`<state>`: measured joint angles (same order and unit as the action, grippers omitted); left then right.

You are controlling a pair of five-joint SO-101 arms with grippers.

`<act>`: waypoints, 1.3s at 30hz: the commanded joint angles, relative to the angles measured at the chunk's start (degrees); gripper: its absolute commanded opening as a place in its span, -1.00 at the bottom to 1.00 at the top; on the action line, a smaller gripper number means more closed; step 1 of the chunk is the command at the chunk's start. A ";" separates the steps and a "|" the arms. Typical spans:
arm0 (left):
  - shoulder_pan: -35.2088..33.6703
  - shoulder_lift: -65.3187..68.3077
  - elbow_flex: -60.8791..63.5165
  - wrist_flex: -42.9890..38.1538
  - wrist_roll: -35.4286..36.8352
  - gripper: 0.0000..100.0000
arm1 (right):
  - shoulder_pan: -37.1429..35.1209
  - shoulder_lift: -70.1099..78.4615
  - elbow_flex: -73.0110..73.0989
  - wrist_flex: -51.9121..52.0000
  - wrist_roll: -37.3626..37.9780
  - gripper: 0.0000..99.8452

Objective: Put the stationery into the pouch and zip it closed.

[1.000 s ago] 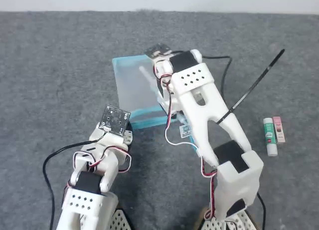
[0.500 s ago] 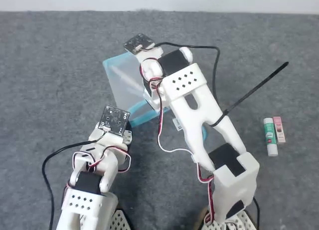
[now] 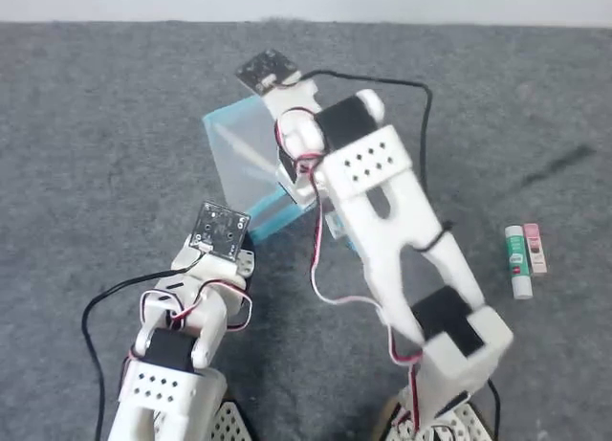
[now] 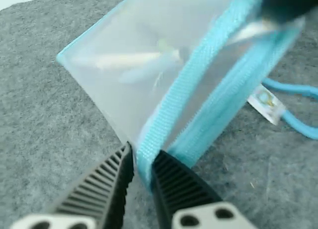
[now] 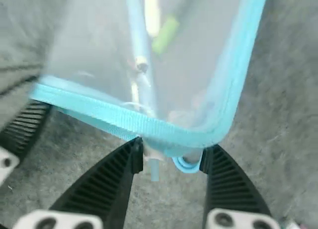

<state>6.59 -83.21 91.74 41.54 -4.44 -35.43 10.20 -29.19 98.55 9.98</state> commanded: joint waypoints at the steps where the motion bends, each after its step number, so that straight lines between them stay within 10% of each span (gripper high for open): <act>1: 0.70 -0.79 -1.98 -1.76 0.18 -0.97 | -3.74 -9.89 -3.08 -2.24 3.78 -0.65; 9: 0.35 -0.79 -1.98 -1.67 0.18 -0.97 | -4.09 -13.14 -0.18 -1.80 4.22 -0.65; 19: 0.26 -0.88 -6.90 7.30 -2.37 -0.97 | 19.30 -15.96 16.62 1.01 10.64 -0.65; 32: -0.70 -0.88 -19.12 22.07 -5.98 -0.97 | 47.96 -41.01 68.13 -23.52 29.10 -0.65; 39: -7.12 -0.35 -13.76 15.21 -7.12 -0.97 | 54.29 -29.93 68.22 -26.15 32.88 -0.65</act>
<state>-1.93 -83.12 75.65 61.41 -10.68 17.05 -24.70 40.00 73.93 40.31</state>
